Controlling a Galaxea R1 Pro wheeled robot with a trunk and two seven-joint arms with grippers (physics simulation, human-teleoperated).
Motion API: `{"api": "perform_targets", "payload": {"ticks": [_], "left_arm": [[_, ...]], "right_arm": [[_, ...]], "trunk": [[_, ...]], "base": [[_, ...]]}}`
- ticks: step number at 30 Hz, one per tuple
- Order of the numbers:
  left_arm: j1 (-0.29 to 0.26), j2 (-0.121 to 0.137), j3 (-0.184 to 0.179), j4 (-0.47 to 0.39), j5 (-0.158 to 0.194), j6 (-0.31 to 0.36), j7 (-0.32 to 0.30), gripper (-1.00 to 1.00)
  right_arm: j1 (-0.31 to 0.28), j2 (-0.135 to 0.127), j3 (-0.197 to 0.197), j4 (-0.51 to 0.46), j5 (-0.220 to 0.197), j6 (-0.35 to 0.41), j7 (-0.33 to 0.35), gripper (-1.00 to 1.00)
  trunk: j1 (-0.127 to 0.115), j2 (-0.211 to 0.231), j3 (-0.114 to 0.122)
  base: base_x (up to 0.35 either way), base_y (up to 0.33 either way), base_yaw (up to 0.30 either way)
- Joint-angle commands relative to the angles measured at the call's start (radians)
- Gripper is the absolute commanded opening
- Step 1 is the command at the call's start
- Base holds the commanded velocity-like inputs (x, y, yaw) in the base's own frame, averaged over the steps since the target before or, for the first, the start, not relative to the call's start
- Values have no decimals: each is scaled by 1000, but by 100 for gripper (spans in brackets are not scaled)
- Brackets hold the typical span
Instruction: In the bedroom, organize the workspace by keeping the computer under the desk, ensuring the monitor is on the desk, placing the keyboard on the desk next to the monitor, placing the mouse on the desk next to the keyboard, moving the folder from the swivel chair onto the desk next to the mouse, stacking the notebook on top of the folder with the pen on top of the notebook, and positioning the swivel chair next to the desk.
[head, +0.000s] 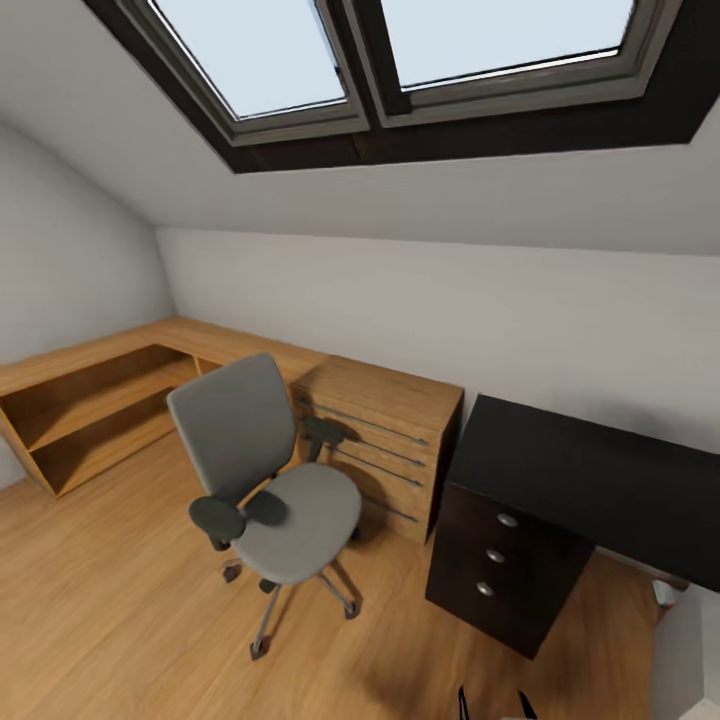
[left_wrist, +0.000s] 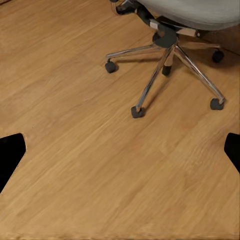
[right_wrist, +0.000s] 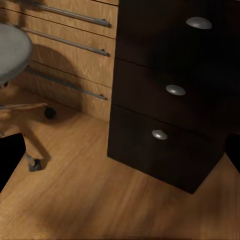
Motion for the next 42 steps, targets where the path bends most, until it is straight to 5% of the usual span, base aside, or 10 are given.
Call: {"api": "perform_targets", "payload": {"ticks": [1,25,42], "left_arm": [[0,1,-8,-1,-1,-1,11,100],[0,1,-6,-3,-1,-1,15,100],[0,1,-9,-3,2,-1,13,100]], "right_arm": [[-1,0,9,2,-4,-3,-5,100],[-1,0,11,2,-3,9,-3,100],[-1,0,10,3,-6,16,2,100]], "trunk": [[0,-1,-2],[0,-1,-17],[-66,118,31]], "base": [[-286,0,264],[-101,-19,264],[0,0,129]]}}
